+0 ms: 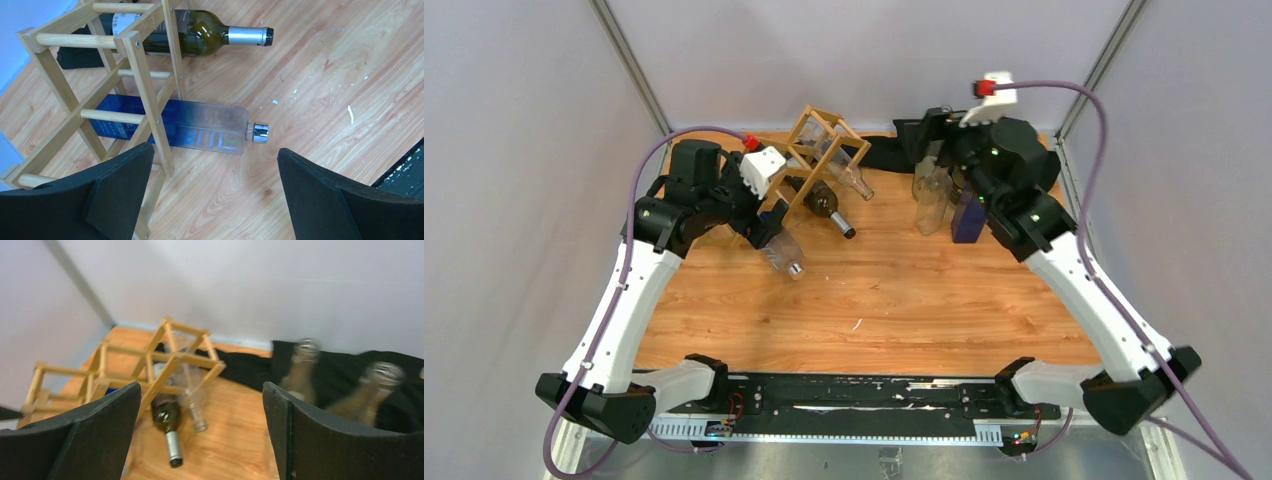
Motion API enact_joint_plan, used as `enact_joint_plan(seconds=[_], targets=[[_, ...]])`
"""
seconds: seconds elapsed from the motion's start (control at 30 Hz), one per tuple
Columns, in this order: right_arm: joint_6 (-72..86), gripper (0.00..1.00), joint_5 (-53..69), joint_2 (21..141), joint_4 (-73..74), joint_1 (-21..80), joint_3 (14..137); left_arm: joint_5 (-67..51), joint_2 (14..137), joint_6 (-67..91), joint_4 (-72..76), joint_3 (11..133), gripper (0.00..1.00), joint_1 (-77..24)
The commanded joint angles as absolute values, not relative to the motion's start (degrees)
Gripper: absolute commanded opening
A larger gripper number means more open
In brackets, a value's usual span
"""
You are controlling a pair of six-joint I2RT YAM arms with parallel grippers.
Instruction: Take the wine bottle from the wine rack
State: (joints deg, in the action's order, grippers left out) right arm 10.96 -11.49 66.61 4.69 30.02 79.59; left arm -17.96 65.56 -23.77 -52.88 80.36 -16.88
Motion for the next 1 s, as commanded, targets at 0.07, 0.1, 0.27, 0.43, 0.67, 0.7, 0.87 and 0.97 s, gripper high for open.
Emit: enact_joint_plan(seconds=[0.07, 0.1, 0.27, 0.43, 0.67, 0.7, 0.87, 0.97], targets=[[10.51, 0.94, -2.0, 80.05, 11.31, 36.12, 86.84, -19.03, 65.63, -23.96, -53.09, 81.36, 1.0, -16.17], [10.63, 0.94, -1.05, 82.25, 12.27, 36.4, 88.14, -18.99, 65.5, -24.11, -53.15, 81.21, 1.0, -16.07], [10.23, 0.95, 4.64, 91.58, 15.76, 36.37, 92.68, -19.28, 64.93, -24.46, -53.14, 80.54, 1.0, -16.07], [9.13, 0.96, 8.01, 100.83, 19.0, 35.76, 97.74, -19.73, 64.78, -24.88, -53.09, 80.01, 1.0, -16.08], [9.03, 0.98, 13.31, 109.82, 21.15, 33.51, 101.98, -20.02, 64.26, -26.1, -53.11, 78.47, 1.0, -16.08], [9.16, 0.98, 13.83, 110.88, 21.34, 33.14, 102.44, -20.03, 64.21, -26.24, -53.09, 78.33, 1.0, -16.08], [9.09, 0.99, 14.84, 114.99, 21.49, 31.92, 104.14, -20.53, 63.87, -26.94, -53.09, 77.72, 1.0, -16.08], [9.22, 0.99, 14.71, 117.23, 21.62, 31.45, 105.16, -20.83, 63.59, -27.13, -53.09, 77.61, 1.0, -16.08]])
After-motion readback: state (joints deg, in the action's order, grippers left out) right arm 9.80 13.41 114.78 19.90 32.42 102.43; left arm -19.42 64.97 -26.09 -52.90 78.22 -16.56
